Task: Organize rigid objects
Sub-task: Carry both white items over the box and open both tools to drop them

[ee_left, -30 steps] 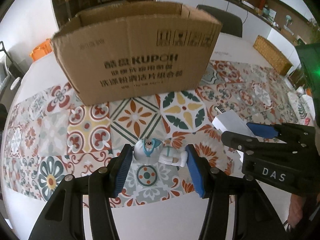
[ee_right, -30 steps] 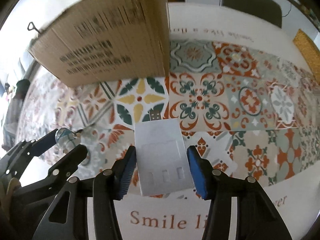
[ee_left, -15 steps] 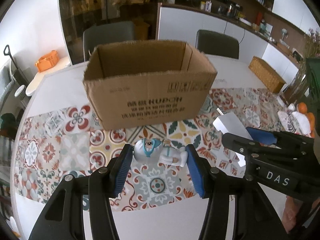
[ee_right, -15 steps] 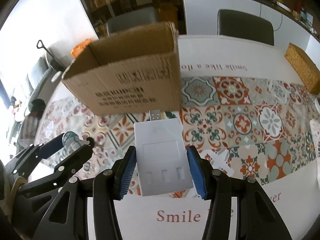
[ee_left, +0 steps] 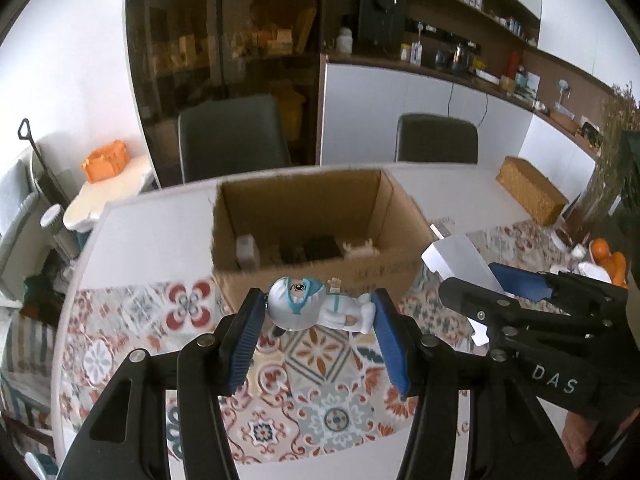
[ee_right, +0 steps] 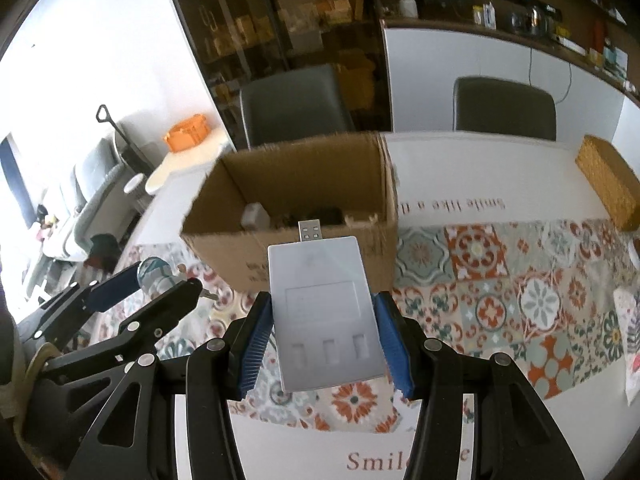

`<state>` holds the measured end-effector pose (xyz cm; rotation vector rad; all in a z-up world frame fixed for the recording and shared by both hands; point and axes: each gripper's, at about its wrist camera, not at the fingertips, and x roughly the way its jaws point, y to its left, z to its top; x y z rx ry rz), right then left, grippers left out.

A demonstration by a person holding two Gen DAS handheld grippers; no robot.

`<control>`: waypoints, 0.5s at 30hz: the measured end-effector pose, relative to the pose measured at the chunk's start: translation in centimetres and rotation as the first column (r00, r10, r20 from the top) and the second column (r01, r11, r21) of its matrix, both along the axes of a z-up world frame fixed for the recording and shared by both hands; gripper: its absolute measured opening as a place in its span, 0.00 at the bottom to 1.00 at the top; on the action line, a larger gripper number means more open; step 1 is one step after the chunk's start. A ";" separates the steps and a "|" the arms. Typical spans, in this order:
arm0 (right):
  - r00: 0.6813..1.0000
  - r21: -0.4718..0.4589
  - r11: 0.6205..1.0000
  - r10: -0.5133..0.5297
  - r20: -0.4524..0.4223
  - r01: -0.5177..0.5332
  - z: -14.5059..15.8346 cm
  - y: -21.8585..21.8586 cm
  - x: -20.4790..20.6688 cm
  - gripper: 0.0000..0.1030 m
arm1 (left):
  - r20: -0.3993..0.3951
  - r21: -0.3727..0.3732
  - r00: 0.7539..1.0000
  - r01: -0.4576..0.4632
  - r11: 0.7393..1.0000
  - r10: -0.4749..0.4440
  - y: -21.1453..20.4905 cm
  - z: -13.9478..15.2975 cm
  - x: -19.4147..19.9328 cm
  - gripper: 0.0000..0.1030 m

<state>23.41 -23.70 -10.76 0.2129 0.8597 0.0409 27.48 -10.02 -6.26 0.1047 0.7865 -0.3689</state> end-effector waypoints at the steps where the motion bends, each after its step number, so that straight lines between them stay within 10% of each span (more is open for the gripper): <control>1: 1.000 -0.002 1.000 -0.001 0.012 0.001 0.5 0.1 0.2 0.50 | 0.009 -0.001 1.000 -0.006 1.000 0.006 0.0 0.5 0.2 0.52; 15: 0.988 -0.022 1.000 0.022 0.151 -0.019 7.5 0.4 3.2 0.50 | 0.125 0.004 0.992 -0.021 1.000 0.020 0.0 6.3 4.5 0.52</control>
